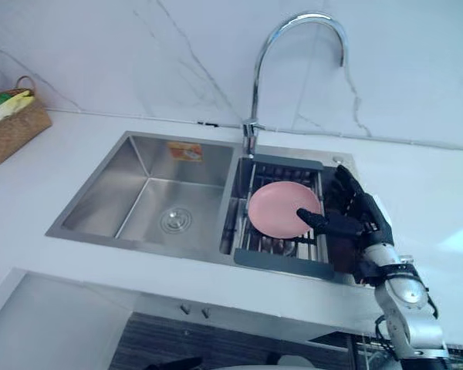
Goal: Walk over to the sink, pick up the cup, carry it to the dishwasher, place the cup inside the dishwasher, then close the dishwasher door
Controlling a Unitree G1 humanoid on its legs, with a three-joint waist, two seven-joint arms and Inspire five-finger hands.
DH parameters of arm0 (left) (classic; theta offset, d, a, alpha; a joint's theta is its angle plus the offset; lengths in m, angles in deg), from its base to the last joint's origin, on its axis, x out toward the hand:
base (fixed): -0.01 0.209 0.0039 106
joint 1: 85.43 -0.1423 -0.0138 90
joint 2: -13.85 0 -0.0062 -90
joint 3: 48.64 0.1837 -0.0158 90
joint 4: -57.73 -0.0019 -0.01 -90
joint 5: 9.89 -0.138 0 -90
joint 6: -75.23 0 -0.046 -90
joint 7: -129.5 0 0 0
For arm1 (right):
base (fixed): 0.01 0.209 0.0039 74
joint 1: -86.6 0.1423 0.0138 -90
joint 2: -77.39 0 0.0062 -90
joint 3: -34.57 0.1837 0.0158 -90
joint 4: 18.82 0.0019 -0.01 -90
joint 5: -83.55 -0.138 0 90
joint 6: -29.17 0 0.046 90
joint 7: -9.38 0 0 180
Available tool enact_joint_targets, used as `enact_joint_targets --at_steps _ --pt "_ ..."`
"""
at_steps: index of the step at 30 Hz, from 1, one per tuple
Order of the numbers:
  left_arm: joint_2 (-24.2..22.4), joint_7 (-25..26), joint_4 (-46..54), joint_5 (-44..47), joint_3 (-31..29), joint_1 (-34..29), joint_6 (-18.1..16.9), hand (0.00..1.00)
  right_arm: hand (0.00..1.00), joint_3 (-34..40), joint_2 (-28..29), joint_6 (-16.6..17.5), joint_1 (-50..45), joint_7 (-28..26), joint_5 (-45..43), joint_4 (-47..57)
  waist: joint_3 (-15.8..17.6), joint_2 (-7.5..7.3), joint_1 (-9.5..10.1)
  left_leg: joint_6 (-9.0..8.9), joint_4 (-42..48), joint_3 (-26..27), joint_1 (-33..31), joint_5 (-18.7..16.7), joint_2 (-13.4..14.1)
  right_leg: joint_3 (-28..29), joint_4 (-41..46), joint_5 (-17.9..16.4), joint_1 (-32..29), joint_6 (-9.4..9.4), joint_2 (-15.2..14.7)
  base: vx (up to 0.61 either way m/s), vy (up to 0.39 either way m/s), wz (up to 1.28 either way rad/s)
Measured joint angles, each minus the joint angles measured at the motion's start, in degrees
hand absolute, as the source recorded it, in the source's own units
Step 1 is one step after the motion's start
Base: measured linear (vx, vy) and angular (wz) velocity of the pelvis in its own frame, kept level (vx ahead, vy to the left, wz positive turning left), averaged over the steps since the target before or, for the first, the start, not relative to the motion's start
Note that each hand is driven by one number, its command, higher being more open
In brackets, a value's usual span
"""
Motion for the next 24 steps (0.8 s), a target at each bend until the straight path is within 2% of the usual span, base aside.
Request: enact_joint_targets --at_steps 3,7,12,15,24 --pt "0.52 -0.14 0.05 -0.06 -0.37 -0.05 0.12 1.0 1.0 0.02 -1.01 0.32 2.14 -0.86 3.36 0.19 -0.18 -1.11 0.07 0.0 -0.12 0.57 0.04 0.0 0.59 0.07 -1.74 1.14 0.67 -0.29 0.77 -0.02 -0.022 -0.05" --pt "0.75 -0.26 0.34 -1.26 -0.51 0.02 0.32 1.0 1.0 0.42 -1.94 0.6 2.59 -2.29 7.37 1.18 -0.06 -1.84 0.21 0.03 -0.72 0.8 0.04 -0.01 0.71 0.14 -5.19 3.11 2.0 -0.5 1.38 -0.01 -0.003 -0.02" --pt "1.24 -0.46 0.73 -3.45 -0.58 0.12 0.83 1.0 1.0 0.51 -2.04 1.15 2.55 -7.06 17.17 3.95 -0.34 -3.54 0.19 0.04 -1.0 1.62 0.34 -0.01 0.71 0.65 -7.03 4.6 2.9 -0.39 1.68 -0.01 -0.007 -0.08" --pt "1.58 -0.43 0.82 -4.61 -0.71 0.46 0.92 1.0 1.0 0.48 -2.06 2.19 2.56 -6.94 18.05 5.01 -0.01 -4.38 0.23 0.45 -1.14 2.03 0.46 -0.32 0.66 0.72 -7.4 5.43 2.9 -0.09 1.72 -0.04 0.008 -0.08" --pt "1.79 -0.42 1.08 -5.64 -0.23 0.54 1.17 1.0 1.0 -4.28 -2.54 2.56 3.33 -4.97 24.48 1.95 -0.03 -4.71 0.31 0.57 -1.27 3.23 1.02 -0.48 0.1 1.04 -7.68 6.28 2.89 0.34 1.16 -0.06 0.012 -0.07"
